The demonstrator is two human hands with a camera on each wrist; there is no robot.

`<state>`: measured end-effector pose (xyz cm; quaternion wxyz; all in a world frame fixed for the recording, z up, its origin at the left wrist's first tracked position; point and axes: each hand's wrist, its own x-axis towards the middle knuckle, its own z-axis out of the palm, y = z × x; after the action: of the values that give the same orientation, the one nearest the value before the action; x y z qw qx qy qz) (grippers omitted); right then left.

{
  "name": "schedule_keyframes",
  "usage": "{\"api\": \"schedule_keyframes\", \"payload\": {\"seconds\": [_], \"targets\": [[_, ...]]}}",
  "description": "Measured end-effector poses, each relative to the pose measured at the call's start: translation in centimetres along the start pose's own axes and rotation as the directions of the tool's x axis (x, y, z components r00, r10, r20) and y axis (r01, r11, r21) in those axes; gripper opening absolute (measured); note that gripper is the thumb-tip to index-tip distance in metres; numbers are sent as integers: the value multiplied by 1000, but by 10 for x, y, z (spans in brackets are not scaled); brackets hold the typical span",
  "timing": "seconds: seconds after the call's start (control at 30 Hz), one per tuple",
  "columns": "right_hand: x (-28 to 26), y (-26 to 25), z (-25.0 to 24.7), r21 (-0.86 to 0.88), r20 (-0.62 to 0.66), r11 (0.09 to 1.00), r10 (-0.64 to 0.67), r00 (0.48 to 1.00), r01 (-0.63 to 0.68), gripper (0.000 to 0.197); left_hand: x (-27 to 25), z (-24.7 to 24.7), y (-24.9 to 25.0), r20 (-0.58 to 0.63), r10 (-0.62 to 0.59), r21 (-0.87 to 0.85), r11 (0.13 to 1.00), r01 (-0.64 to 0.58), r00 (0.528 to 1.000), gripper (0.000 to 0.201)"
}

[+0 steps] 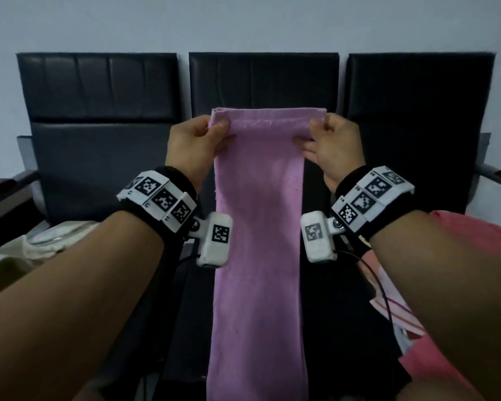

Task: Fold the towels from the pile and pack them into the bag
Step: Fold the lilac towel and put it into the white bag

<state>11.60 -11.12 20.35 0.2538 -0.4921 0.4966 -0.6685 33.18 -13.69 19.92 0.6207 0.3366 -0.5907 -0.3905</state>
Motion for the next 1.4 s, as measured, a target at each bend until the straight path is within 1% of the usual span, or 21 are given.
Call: {"api": "schedule_keyframes", "payload": {"seconds": [0.07, 0.1, 0.27, 0.43, 0.5, 0.57, 0.67, 0.73, 0.87, 0.97, 1.07, 1.17, 1.27, 1.3, 1.4], "targets": [[11, 16, 5, 32, -5, 999, 3, 1000, -3, 19, 11, 3, -16, -10, 5, 3, 1000, -5, 1000, 36], [19, 26, 7, 44, -5, 999, 12, 1000, -12, 19, 19, 5, -26, -13, 4, 9, 1000, -4, 1000, 36], [54, 65, 22, 39, 4, 998, 57, 998, -57, 19, 56, 10, -68, -15, -13, 79, 997, 14, 1000, 20], [99, 101, 39, -40, 4, 998, 39, 999, -38, 23, 94, 12, -107, -17, -12, 141, 990, 14, 1000, 22], [116, 114, 45, -103, 6, 995, 12, 1000, -11, 28, 107, 13, -120, -22, -11, 156, 988, 15, 1000, 23], [132, 124, 50, -127, 21, 992, -11, 1000, 14, 36, 119, 13, -130, -24, -4, 159, 987, 7, 1000, 22], [141, 129, 57, -126, 11, 991, -38, 999, 39, 38, 129, 11, -143, -33, 1, 159, 987, 4, 999, 21], [140, 134, 58, -130, 4, 991, -33, 999, 33, 38, 126, 7, -149, -29, -11, 189, 982, 17, 1000, 23], [114, 146, 48, -139, 42, 990, 36, 998, -30, 39, 98, -6, -157, -12, -53, 222, 973, 54, 999, 25], [80, 148, 36, -121, 87, 987, 115, 990, -104, 28, 65, -13, -156, 38, -109, 252, 963, 96, 993, 24], [42, 155, 19, -108, 91, 977, 194, 977, -184, 17, 22, -19, -157, 62, -190, 288, 943, 165, 980, 30], [-4, 157, 3, -108, 87, 956, 281, 956, -272, 16, -24, -23, -164, 66, -299, 246, 929, 275, 952, 19], [-49, 161, -12, -160, 72, 931, 344, 936, -329, 15, -69, -25, -172, 59, -401, 251, 892, 375, 914, 7], [-63, 164, -16, -185, 68, 922, 356, 932, -339, 16, -84, -24, -175, 58, -418, 265, 882, 390, 906, 8], [-99, 177, -30, -255, 76, 892, 405, 911, -375, 20, -123, -26, -184, 34, -475, 315, 840, 441, 879, 25]]}}
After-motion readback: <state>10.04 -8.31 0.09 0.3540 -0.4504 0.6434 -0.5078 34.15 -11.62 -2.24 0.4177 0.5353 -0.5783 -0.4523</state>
